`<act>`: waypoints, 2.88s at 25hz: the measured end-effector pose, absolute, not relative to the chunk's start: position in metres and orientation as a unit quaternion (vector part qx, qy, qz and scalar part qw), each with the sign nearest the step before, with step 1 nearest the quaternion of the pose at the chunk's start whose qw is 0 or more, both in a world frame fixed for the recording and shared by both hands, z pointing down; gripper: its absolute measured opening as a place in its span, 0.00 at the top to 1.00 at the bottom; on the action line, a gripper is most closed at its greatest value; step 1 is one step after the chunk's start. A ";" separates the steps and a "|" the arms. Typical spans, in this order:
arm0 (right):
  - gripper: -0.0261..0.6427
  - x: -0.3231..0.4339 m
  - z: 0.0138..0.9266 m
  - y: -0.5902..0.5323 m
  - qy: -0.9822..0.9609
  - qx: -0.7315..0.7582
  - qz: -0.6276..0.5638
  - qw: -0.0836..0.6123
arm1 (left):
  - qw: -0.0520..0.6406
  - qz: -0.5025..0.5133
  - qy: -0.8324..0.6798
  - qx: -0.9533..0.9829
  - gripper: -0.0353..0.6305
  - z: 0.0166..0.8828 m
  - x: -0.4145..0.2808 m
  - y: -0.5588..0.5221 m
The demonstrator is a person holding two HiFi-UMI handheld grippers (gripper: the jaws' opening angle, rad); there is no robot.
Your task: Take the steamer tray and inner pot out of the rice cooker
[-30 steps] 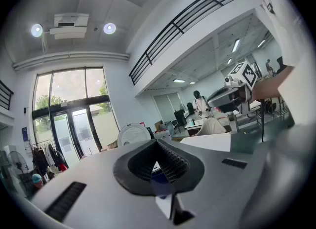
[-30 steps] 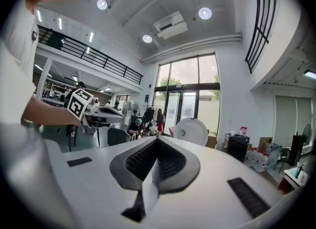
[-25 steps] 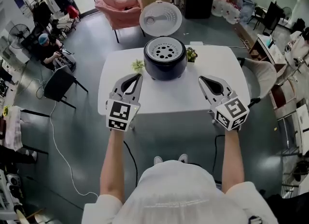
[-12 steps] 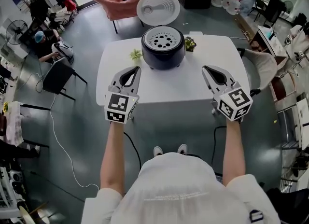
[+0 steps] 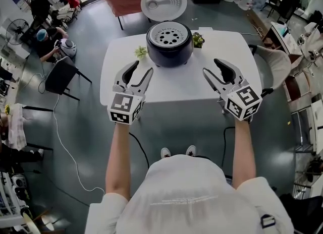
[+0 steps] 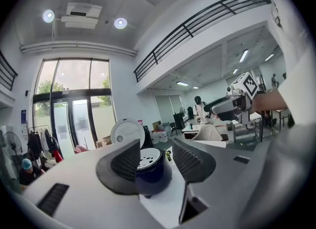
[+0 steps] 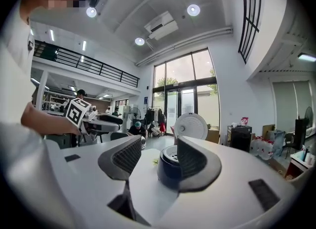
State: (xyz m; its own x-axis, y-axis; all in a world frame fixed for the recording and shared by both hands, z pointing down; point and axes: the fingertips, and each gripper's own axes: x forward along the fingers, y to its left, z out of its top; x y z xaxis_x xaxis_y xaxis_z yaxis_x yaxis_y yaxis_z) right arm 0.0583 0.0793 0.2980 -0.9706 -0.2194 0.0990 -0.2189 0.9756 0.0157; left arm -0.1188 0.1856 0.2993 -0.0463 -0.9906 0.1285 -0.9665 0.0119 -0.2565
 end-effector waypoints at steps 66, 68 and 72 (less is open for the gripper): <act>0.58 -0.130 0.400 -0.116 -0.963 0.170 0.124 0.167 | -0.110 -0.123 0.668 -0.726 0.68 0.412 -0.307 -0.007; 0.58 -0.128 0.407 -0.122 -0.962 0.169 0.132 0.169 | -0.122 -0.136 0.667 -0.722 0.68 0.421 -0.302 -0.012; 0.58 -0.126 0.418 -0.136 -0.960 0.159 0.148 0.177 | -0.146 -0.165 0.675 -0.705 0.69 0.437 -0.295 -0.028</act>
